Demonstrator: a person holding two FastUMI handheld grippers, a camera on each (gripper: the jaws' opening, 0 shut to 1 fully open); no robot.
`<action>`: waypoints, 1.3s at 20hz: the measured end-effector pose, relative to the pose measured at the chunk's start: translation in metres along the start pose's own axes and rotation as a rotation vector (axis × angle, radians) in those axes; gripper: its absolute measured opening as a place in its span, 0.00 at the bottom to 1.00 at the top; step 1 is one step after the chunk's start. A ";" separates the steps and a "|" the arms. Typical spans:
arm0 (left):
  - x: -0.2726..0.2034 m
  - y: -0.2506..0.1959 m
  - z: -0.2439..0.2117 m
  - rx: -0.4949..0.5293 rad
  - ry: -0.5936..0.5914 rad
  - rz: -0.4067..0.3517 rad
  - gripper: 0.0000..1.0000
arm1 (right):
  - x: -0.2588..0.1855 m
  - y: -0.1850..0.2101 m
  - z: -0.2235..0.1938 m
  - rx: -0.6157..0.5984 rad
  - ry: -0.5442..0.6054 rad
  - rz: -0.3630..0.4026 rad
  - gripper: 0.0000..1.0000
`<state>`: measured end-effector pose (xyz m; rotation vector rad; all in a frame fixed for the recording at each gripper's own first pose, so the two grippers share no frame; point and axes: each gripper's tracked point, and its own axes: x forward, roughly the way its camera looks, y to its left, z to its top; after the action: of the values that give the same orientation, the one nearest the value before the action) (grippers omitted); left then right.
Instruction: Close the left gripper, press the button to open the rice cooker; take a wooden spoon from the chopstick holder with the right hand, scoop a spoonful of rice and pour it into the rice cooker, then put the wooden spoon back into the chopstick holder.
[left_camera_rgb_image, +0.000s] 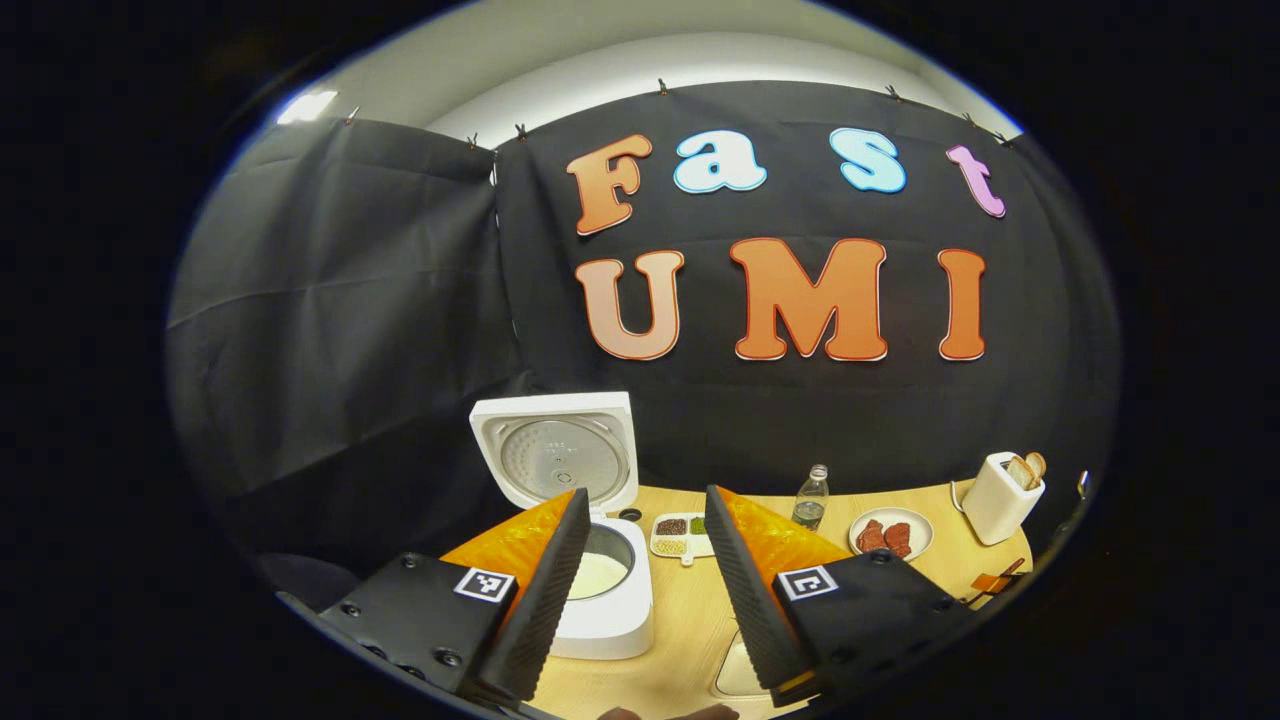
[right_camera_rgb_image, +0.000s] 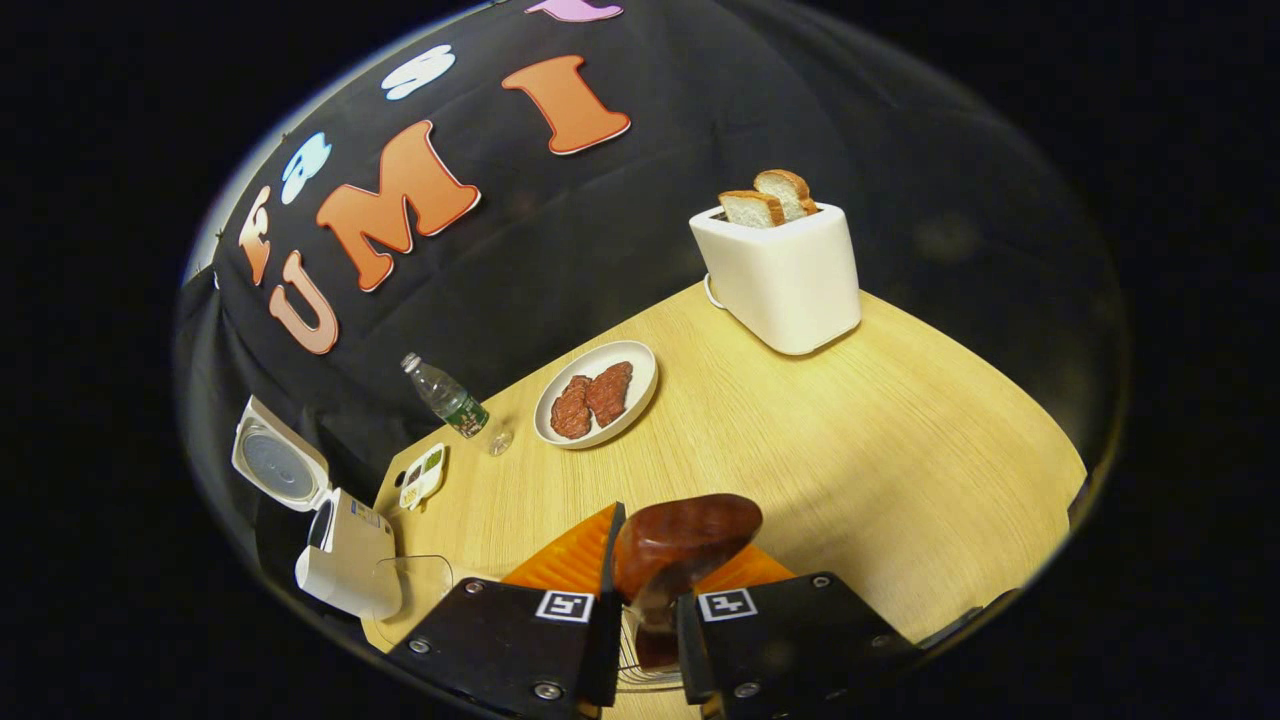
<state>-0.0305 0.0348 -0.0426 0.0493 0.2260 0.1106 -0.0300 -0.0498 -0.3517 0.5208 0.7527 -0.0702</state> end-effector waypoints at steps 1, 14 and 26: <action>0.003 0.002 0.001 -0.002 -0.005 -0.003 0.77 | -0.002 0.000 0.000 0.001 -0.003 -0.019 0.23; 0.033 0.066 -0.017 -0.009 -0.035 0.016 0.89 | -0.075 0.081 0.077 -0.174 -0.258 -0.062 0.19; 0.035 0.134 -0.059 -0.031 0.043 0.062 0.95 | -0.043 0.225 -0.005 -0.378 -0.100 0.163 0.20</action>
<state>-0.0242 0.1735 -0.0997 0.0233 0.2654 0.1768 -0.0097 0.1436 -0.2301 0.2143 0.6048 0.1934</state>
